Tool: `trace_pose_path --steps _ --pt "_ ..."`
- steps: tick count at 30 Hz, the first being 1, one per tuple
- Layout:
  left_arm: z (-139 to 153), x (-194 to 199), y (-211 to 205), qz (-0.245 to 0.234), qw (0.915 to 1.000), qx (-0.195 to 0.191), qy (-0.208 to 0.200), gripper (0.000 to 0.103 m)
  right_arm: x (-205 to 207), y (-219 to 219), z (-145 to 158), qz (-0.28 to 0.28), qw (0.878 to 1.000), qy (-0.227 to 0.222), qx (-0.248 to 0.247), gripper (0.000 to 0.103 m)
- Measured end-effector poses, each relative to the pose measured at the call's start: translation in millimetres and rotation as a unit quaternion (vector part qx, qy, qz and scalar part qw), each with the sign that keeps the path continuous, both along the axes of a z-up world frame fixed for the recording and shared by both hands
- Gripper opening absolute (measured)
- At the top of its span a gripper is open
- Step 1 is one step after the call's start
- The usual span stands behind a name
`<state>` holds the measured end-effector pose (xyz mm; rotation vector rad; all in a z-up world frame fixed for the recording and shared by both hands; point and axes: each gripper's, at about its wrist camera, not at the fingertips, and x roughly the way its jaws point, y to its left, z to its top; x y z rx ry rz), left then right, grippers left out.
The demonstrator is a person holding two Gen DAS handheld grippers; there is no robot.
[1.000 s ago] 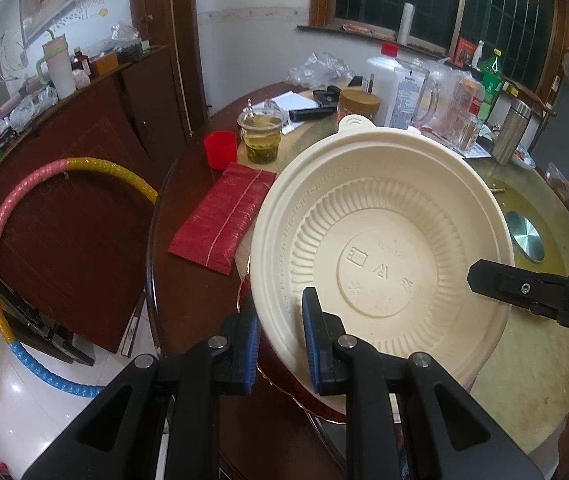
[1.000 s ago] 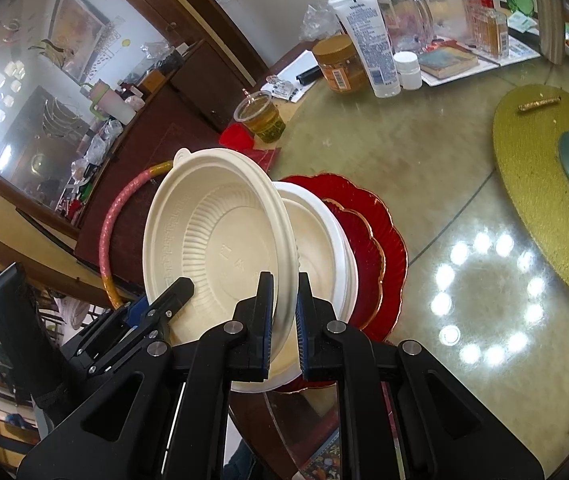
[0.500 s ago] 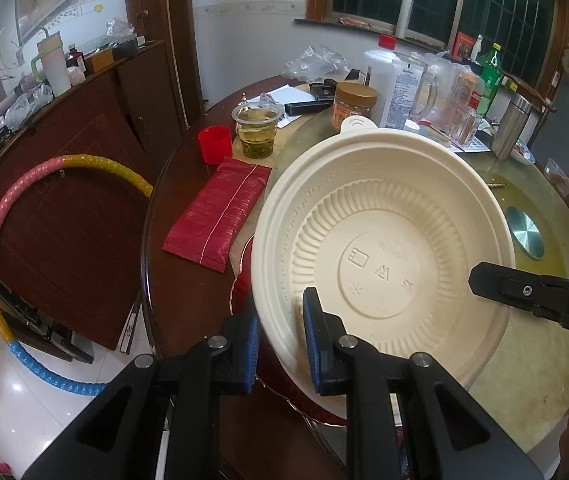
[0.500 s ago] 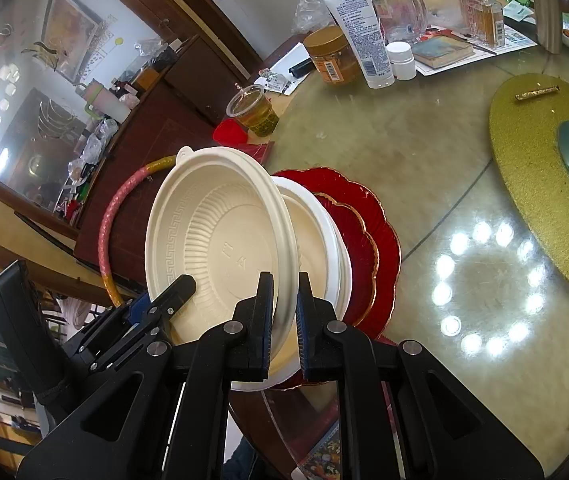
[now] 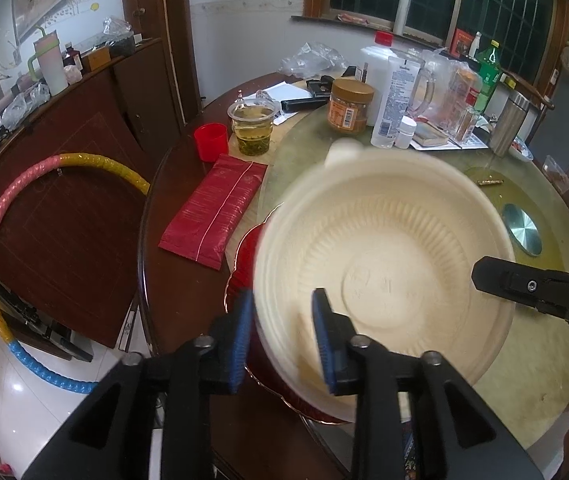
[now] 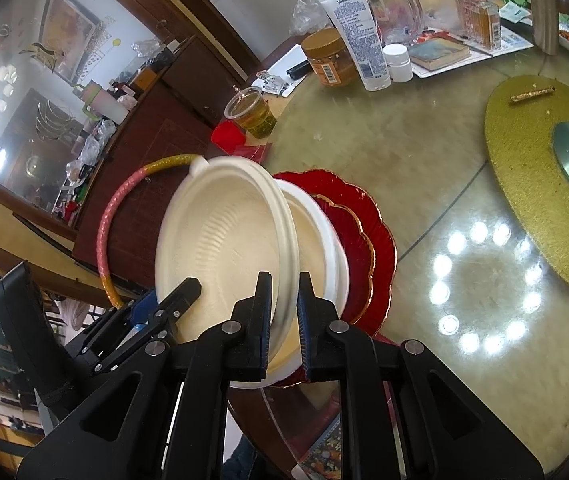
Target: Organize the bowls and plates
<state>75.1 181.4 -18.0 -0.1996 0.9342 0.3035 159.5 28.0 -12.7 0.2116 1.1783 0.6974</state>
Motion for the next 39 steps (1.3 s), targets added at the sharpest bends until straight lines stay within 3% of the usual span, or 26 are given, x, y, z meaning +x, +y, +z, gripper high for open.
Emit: trace_pose_path --steps 4,6,8,11,12,13,15,18,21,24,28,30,32,33,39 --pt "3.3 -1.4 -0.8 0.001 1.0000 0.001 -0.006 0.037 -0.2 -0.6 2.3 -0.001 1.000 -0.004 -0.005 0.014" --pt "4.1 -2.0 -1.0 0.002 1.0000 0.001 -0.008 0.043 -0.1 -2.0 3.1 -0.004 1.000 -0.008 -0.006 0.015" --pt "5.4 -4.0 -0.1 0.007 0.9999 -0.001 -0.015 0.057 -0.6 -3.2 4.9 -0.008 1.000 -0.014 -0.008 0.015" --pt "8.6 -7.2 0.5 0.017 0.9994 0.010 -0.029 0.065 -1.6 -4.8 7.9 -0.014 1.000 -0.024 -0.006 0.017" --pt "9.2 -8.0 0.5 0.019 0.9992 0.014 -0.032 0.065 -2.9 -5.8 9.6 -0.015 0.999 -0.029 0.001 0.029" --pt "9.9 -8.8 0.3 0.020 0.9991 0.017 -0.033 0.066 -4.4 -6.1 10.9 -0.015 0.999 -0.033 0.005 0.049" --pt "10.7 -10.3 -0.4 0.020 0.9990 0.017 -0.037 0.070 -8.6 -7.7 15.2 -0.019 0.999 -0.047 0.018 0.069" --pt "13.0 -15.6 -0.8 0.030 0.9980 0.024 -0.050 0.076 -15.8 -6.0 23.0 -0.013 0.997 -0.074 0.017 0.070" --pt "17.0 -22.9 0.0 0.043 0.9964 0.029 -0.068 0.080 -24.7 -6.2 31.7 -0.008 0.994 -0.113 0.005 0.086" --pt "19.6 -28.2 -1.5 0.046 0.9953 0.034 -0.078 0.080 -35.9 -8.4 39.4 0.005 0.988 -0.152 -0.001 0.093" --pt "20.1 -34.9 -5.4 0.047 0.9940 0.040 -0.090 0.083 -53.8 -10.8 47.8 0.018 0.974 -0.225 -0.032 0.094" --pt "19.5 -38.6 -7.5 0.048 0.9926 0.048 -0.100 0.086 -62.7 -13.6 49.4 0.031 0.965 -0.258 -0.042 0.103" --pt "18.9 -42.7 -9.5 0.053 0.9909 0.061 -0.107 0.097 -69.3 -17.7 49.9 0.044 0.956 -0.285 -0.047 0.103" --pt "19.0 -45.1 -10.7 0.055 0.9901 0.064 -0.112 0.102 -71.9 -19.8 49.7 0.048 0.953 -0.295 -0.050 0.103" --pt "18.7 -59.1 -19.5 0.038 0.9841 0.071 -0.158 0.103 -85.2 -35.9 43.9 0.063 0.937 -0.333 -0.084 0.103"
